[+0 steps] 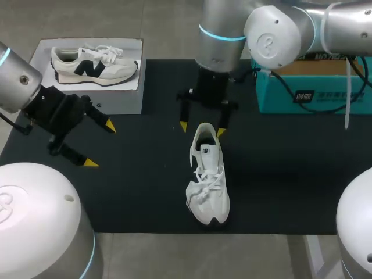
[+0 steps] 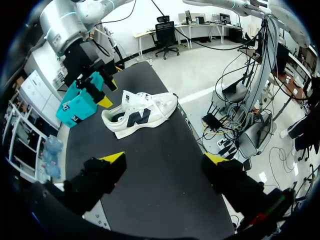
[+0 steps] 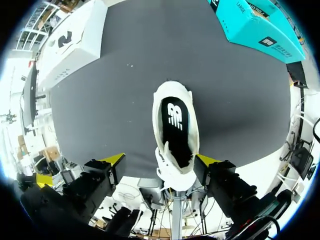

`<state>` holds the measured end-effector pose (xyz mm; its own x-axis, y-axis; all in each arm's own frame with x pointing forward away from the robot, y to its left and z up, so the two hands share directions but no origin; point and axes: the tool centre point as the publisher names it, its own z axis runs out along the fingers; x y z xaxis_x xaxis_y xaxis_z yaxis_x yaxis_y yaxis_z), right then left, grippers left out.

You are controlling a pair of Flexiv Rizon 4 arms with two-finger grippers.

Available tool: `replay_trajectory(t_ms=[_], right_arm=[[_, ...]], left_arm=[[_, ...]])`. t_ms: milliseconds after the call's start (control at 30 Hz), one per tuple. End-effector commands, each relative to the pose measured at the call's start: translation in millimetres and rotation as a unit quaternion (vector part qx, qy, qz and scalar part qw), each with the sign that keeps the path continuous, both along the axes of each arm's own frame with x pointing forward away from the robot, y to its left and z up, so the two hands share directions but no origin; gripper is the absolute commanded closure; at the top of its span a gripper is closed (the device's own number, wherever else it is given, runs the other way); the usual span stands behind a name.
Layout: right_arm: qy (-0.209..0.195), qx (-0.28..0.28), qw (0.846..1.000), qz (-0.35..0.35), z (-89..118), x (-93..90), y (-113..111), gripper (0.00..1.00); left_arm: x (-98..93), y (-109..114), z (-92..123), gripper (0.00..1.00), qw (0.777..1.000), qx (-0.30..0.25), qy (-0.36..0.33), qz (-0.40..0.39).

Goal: Take the shoe out of the shoebox, open the shoe tongue, remove and reinsert the insole, then place the shoe into the shoebox

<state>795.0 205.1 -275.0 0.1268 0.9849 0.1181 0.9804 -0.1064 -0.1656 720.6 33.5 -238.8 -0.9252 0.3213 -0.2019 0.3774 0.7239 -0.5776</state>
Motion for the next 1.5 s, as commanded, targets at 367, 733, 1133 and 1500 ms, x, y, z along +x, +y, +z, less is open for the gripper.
replay_trajectory(t_ms=[367, 733, 1133, 1500], right_arm=[[-0.006, -0.030, 0.999, 0.020, -37.4, 9.4, -5.2, 1.00], [-0.011, -0.028, 0.999, 0.040, -86.9, 15.2, -14.4, 1.00], [0.013, -0.028, 0.999, 0.040, -136.0, 14.6, -16.2, 1.00], [0.024, -0.026, 0.999, 0.037, -135.7, 6.2, -16.9, 1.00]], left_arm=[[-0.6, 0.0, -0.1, 0.00, 1.000, 0.002, 0.000, 0.000], [-0.6, 0.0, -0.1, 0.00, 1.000, 0.002, 0.000, 0.000], [-0.6, 0.0, -0.1, 0.00, 1.000, 0.002, 0.000, 0.000], [-0.6, 0.0, -0.1, 0.00, 1.000, 0.002, 0.000, 0.000]])
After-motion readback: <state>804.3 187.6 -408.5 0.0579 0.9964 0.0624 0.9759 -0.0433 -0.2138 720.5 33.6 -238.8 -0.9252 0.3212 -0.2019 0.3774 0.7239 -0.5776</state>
